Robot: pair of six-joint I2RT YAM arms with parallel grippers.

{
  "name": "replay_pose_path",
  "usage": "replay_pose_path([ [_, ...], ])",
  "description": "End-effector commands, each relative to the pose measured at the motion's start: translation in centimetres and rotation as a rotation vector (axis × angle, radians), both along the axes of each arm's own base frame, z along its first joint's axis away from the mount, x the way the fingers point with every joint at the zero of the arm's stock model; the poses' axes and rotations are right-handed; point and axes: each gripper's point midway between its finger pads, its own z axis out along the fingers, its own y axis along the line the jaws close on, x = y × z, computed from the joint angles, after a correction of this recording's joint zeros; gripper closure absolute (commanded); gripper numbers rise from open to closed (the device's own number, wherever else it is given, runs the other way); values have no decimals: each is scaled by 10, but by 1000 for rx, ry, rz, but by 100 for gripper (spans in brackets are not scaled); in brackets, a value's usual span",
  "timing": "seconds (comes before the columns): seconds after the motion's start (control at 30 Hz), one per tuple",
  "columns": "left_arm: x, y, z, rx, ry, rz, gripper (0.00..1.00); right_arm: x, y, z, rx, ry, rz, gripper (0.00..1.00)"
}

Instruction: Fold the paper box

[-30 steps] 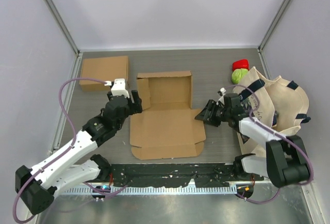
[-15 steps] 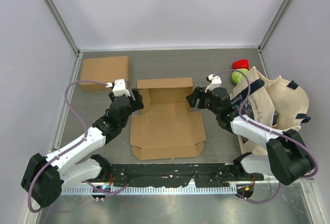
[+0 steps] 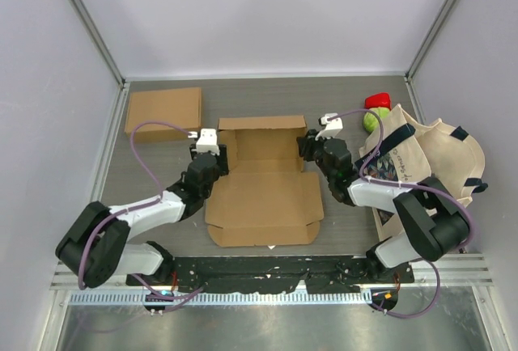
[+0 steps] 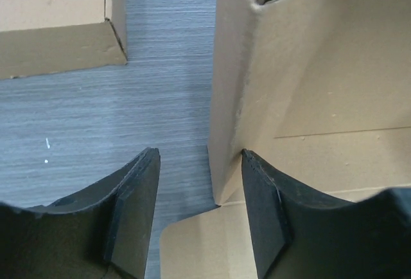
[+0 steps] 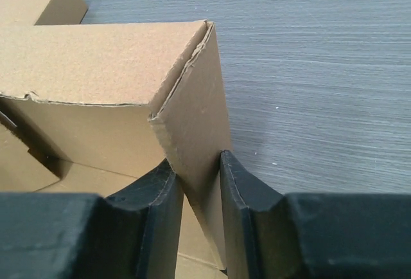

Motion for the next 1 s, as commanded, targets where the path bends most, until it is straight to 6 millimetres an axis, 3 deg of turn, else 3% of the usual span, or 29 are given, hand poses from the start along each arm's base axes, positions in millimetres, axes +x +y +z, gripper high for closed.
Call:
replay_pose_path([
  [0.0,32,-8,43,9,-145,29,38,13,4,29,19,-118,-28,70],
  [0.07,39,-13,39,11,-144,22,31,16,6,30,15,-119,-28,71],
  [0.13,46,-16,42,17,-149,36,31,15,8,31,7,-123,-24,74],
  [0.23,56,-19,36,35,-141,49,40,17,10,31,-1,-124,-20,81],
  [0.33,66,-8,30,56,-128,161,69,16,12,30,-2,-122,-23,88],
  [0.37,63,15,9,145,-61,284,99,16,10,31,6,-122,-39,90],
  [0.4,68,22,16,114,-67,396,100,15,10,32,26,-122,-46,94],
  [0.5,62,36,-5,199,-9,548,100,2,22,36,51,-148,-49,98],
  [0.57,64,30,-11,179,7,523,100,-5,35,42,61,-169,-35,99],
  [0.7,67,7,-14,107,15,390,100,-1,35,40,47,-148,-74,98],
  [0.73,70,1,-2,80,-14,354,96,0,32,40,38,-146,-86,98],
  [0.83,64,-6,7,42,-8,270,71,2,29,41,15,-140,-107,98],
  [0.87,58,-5,3,40,5,253,57,3,28,41,1,-139,-108,97],
  [0.97,42,-6,10,-26,17,204,33,5,26,39,-28,-127,-116,94],
])
